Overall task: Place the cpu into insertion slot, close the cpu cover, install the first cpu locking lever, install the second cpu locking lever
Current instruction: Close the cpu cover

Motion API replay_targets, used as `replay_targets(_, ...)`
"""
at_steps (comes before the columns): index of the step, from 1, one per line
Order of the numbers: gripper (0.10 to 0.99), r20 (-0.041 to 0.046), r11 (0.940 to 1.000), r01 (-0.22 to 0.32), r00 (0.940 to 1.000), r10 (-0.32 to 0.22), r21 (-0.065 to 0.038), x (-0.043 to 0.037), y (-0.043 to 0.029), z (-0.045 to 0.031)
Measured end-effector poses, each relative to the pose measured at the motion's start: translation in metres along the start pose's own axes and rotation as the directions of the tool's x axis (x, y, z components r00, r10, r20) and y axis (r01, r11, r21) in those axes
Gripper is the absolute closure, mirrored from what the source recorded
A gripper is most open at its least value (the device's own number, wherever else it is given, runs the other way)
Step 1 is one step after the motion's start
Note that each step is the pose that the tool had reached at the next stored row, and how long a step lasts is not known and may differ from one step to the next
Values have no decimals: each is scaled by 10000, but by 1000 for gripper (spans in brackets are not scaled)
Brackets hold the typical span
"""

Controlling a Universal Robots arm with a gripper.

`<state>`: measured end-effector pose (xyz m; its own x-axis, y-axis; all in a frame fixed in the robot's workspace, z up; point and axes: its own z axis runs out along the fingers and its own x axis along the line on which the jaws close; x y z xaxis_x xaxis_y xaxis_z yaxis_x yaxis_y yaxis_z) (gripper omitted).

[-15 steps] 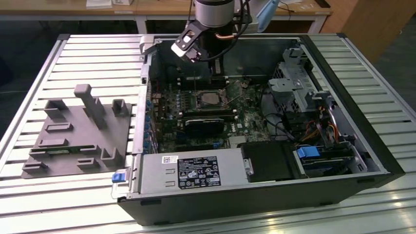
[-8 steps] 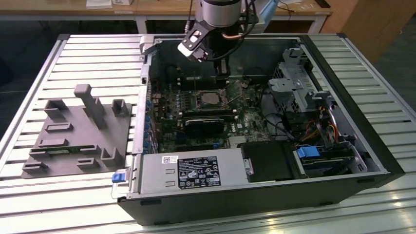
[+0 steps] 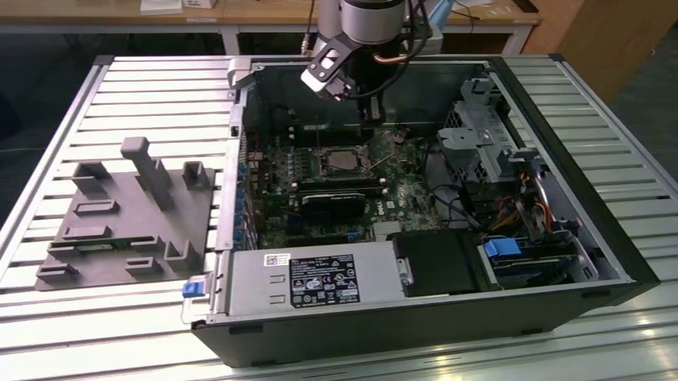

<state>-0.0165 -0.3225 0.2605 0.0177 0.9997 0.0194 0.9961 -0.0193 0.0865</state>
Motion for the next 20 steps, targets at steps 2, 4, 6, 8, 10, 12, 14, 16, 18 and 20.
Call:
replay_targets(2,980,-1,10000,0,10000,0,8,1,50,5)
replay_targets(4,980,0,10000,-1,10000,1,19,2,104,9)
replay_targets(6,980,1,10000,0,10000,0,29,3,156,14)
replay_targets(8,980,1,10000,0,10000,0,40,3,208,18)
replay_targets(10,980,3,10000,-1,10000,1,51,5,261,22)
replay_targets(12,980,2,10000,0,10000,0,60,6,312,27)
replay_targets(14,980,1,10000,-1,10000,1,67,7,362,32)
replay_targets(16,980,0,10000,-1,10000,1,74,8,409,36)
replay_targets(18,980,1,10000,-2,10000,2,81,8,457,40)
replay_targets(20,980,2,10000,-1,10000,1,89,9,507,44)
